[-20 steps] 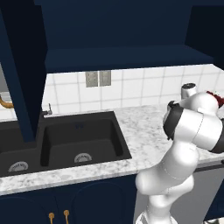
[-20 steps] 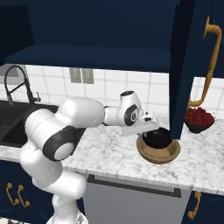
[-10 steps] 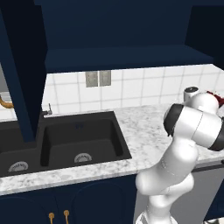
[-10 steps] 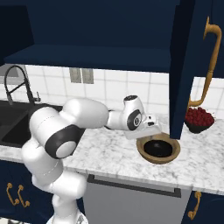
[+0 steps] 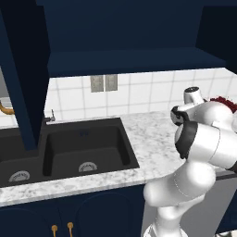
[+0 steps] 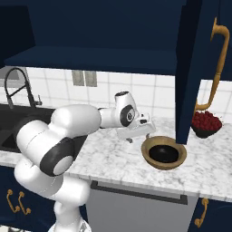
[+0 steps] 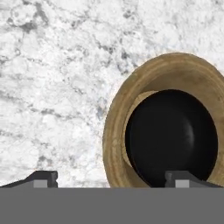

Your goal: Pick up the bowls on the counter and stack them on top of one another in the open cabinet. Place the smaller bowl on top of the larger bowl.

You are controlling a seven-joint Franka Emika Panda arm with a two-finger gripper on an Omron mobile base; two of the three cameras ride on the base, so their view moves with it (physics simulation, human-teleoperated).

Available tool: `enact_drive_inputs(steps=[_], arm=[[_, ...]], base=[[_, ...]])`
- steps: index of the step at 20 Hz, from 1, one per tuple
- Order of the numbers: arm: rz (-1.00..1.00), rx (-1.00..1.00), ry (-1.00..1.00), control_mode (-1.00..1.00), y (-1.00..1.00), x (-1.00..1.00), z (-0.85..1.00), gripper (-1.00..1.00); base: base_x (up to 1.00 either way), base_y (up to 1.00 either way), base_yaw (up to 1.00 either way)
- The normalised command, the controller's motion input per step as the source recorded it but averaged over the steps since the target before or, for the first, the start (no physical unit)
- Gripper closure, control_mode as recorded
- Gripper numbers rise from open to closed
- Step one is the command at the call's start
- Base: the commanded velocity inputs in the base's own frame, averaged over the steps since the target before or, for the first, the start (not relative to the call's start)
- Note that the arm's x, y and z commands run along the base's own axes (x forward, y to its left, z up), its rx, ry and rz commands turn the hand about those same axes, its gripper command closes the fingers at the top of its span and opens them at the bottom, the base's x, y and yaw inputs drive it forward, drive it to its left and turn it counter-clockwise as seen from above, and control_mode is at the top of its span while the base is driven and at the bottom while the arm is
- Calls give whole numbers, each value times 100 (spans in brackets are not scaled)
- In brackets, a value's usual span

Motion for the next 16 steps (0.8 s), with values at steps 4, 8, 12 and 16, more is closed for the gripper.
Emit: enact_drive_inputs(steps=[4,8,12,16], arm=[[0,0,9,-100,-32,0,-47,-100],[-3,0,5,-100,-33,0,-46,-100],[-1,-1,0,-100,-6,0,-35,-100],[0,-2,0,-100,0,0,-30,100]], base=[[0,0,0],[0,0,0],[0,0,0],[0,0,0]])
